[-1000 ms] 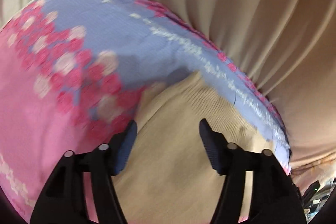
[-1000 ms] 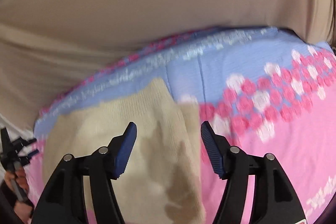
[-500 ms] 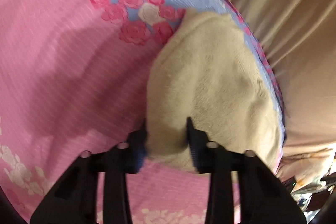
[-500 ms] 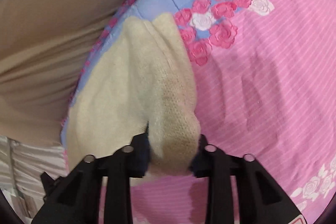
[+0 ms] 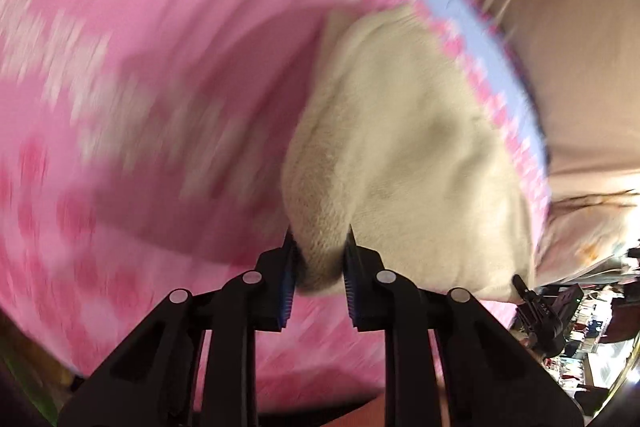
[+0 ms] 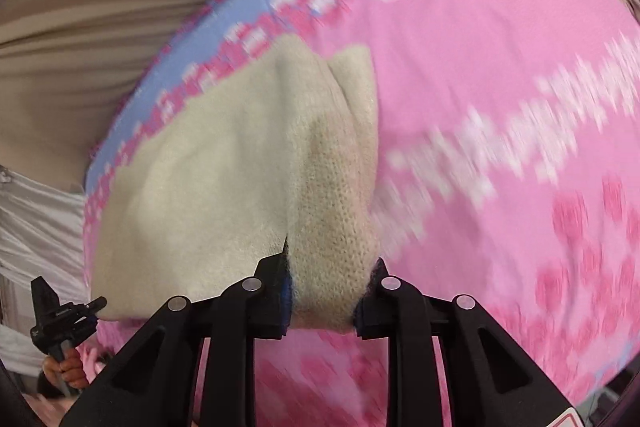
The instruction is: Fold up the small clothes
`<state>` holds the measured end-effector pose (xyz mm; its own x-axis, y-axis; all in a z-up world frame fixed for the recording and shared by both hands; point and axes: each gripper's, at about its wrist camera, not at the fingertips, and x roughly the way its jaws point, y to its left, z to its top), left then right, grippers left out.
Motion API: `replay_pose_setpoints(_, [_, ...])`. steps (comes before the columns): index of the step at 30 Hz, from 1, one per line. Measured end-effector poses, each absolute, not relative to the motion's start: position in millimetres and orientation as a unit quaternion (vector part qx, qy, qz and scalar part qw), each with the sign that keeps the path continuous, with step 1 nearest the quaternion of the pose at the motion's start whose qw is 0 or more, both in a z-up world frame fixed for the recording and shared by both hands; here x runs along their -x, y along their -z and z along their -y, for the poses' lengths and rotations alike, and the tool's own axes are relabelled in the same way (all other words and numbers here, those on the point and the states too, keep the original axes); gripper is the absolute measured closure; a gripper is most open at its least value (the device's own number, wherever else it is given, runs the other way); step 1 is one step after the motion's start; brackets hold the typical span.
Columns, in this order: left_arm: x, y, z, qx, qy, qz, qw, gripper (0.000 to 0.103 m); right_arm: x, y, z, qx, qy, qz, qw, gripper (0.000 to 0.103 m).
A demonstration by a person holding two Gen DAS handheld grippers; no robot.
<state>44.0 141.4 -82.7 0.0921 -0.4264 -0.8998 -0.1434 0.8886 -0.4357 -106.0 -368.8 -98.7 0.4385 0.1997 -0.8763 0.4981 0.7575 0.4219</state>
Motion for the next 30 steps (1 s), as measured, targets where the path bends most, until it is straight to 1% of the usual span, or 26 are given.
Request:
replay_pose_setpoints(2, [-31,93,-140,0.191,0.078,-0.673,0.710,0.083,124,123,364,-0.315,0.107,-0.551,0.765,0.069])
replay_pose_setpoints(3, [-28,93,-141,0.184,0.072,-0.674,0.712,0.083,129,128,362,-0.315,0.118,-0.554,0.762,0.067])
replay_pose_setpoints(4, [-26,89,-141,0.181,0.067,-0.670,0.716,0.084,136,125,366,-0.327,0.128,-0.543,0.763,0.065])
replay_pose_setpoints(5, [-28,75,-140,0.175,0.065,-0.658,0.729,0.084,140,116,371,-0.331,0.144,-0.530,0.767,0.064])
replay_pose_setpoints(6, [-32,58,-137,0.166,0.068,-0.641,0.747,0.083,140,103,373,-0.321,0.163,-0.516,0.777,0.061])
replay_pose_setpoints(7, [-38,40,-131,0.154,0.072,-0.617,0.768,0.079,137,88,374,-0.303,0.176,-0.501,0.791,0.056])
replay_pose_setpoints(8, [-43,27,-125,0.142,0.078,-0.601,0.782,0.076,130,71,374,-0.282,0.178,-0.483,0.810,0.053])
replay_pose_setpoints(9, [-47,15,-116,0.129,0.087,-0.587,0.794,0.070,121,61,374,-0.276,0.168,-0.474,0.819,0.053])
replay_pose_setpoints(10, [-54,8,-107,0.121,0.099,-0.576,0.802,0.065,109,53,374,-0.273,0.153,-0.466,0.827,0.053])
replay_pose_setpoints(12, [-69,4,-81,0.110,0.118,-0.569,0.806,0.065,85,45,370,-0.270,0.129,-0.454,0.839,0.067])
replay_pose_setpoints(13, [-75,7,-65,0.106,0.125,-0.571,0.804,0.065,71,44,366,-0.265,0.115,-0.453,0.844,0.091])
replay_pose_setpoints(14, [-82,15,-51,0.100,0.134,-0.572,0.803,0.065,62,44,362,-0.260,0.108,-0.455,0.845,0.102])
replay_pose_setpoints(17, [-91,52,-32,0.081,0.122,-0.592,0.793,0.065,35,59,343,-0.249,0.083,-0.468,0.844,0.102])
replay_pose_setpoints(19, [-94,82,-21,0.062,0.103,-0.612,0.781,0.065,25,85,334,-0.212,0.103,-0.503,0.831,0.102])
replay_pose_setpoints(20, [-92,92,-21,0.054,0.096,-0.619,0.778,0.065,23,105,335,-0.185,0.127,-0.534,0.815,0.103])
replay_pose_setpoints(21, [-89,95,-21,0.053,0.096,-0.616,0.780,0.065,28,112,339,-0.183,0.130,-0.535,0.815,0.103])
replay_pose_setpoints(23, [-83,89,-20,0.032,0.097,-0.602,0.792,0.064,34,101,339,-0.187,0.150,-0.529,0.814,0.103])
replay_pose_setpoints(26, [-79,85,-13,0.009,0.094,-0.599,0.795,0.060,29,80,325,-0.196,0.139,-0.512,0.824,0.101])
replay_pose_setpoints(28, [-78,87,-9,0.006,0.087,-0.601,0.794,0.060,16,77,306,-0.156,0.116,-0.517,0.833,0.101])
replay_pose_setpoints(30, [-78,88,-7,-0.002,0.085,-0.601,0.795,0.059,4,98,300,-0.110,0.124,-0.547,0.821,0.101])
